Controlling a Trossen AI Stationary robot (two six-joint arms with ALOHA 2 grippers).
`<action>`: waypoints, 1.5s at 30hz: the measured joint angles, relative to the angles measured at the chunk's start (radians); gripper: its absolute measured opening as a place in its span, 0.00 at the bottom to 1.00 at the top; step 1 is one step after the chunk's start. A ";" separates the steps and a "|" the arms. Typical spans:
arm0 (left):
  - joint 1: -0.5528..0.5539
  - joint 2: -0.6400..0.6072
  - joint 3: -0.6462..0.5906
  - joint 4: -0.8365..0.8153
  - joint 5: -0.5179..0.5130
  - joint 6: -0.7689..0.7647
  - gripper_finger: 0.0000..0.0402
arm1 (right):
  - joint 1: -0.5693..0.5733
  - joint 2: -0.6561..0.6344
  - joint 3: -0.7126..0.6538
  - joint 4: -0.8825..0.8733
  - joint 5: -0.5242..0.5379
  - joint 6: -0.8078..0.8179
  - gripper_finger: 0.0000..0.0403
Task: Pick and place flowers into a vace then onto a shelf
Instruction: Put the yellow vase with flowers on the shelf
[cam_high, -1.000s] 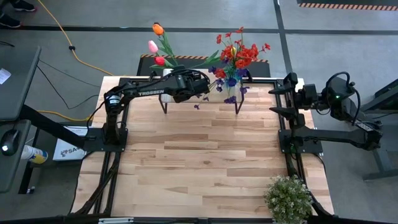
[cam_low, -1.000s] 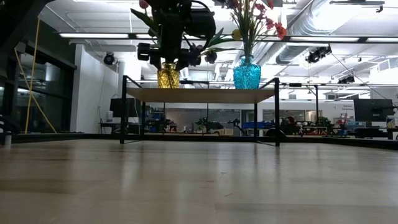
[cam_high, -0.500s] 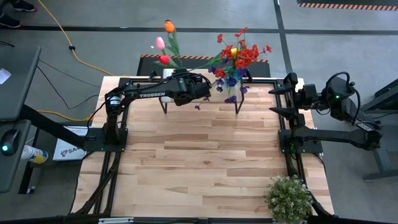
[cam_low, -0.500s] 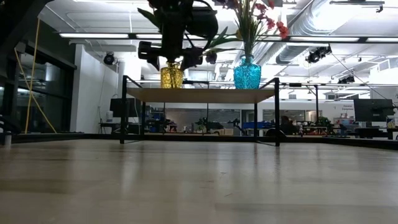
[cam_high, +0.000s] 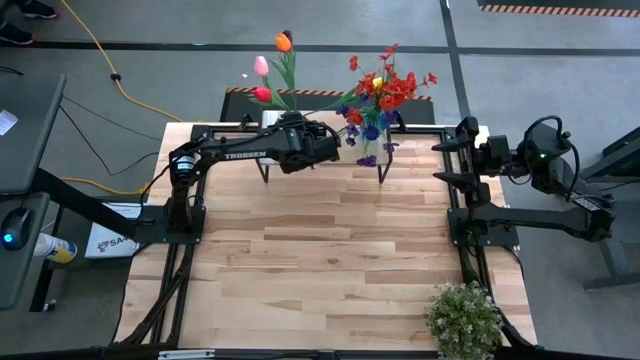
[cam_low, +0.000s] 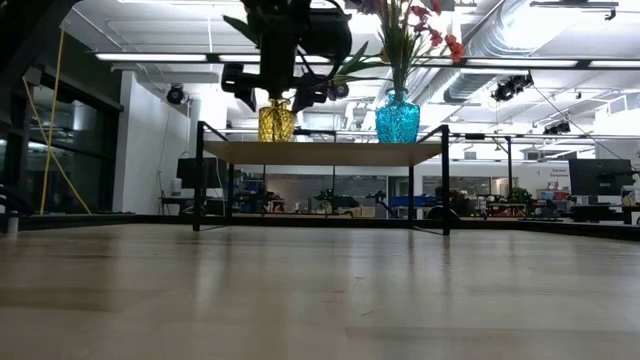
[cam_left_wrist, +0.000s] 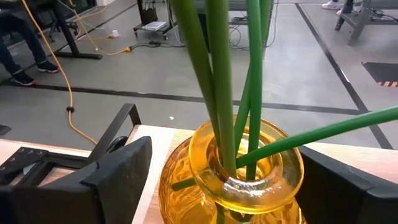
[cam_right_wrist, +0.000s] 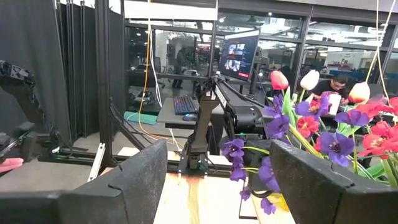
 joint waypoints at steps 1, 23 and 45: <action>-0.001 0.000 0.000 -0.002 0.000 0.000 0.95 | 0.000 0.000 0.000 0.000 0.000 0.000 0.68; -0.032 0.008 0.001 -0.067 -0.024 -0.060 0.95 | 0.000 0.000 0.000 -0.004 -0.001 -0.001 0.68; -0.054 0.007 0.001 -0.235 -0.032 -0.218 0.95 | 0.000 0.000 0.000 -0.004 0.002 -0.001 0.68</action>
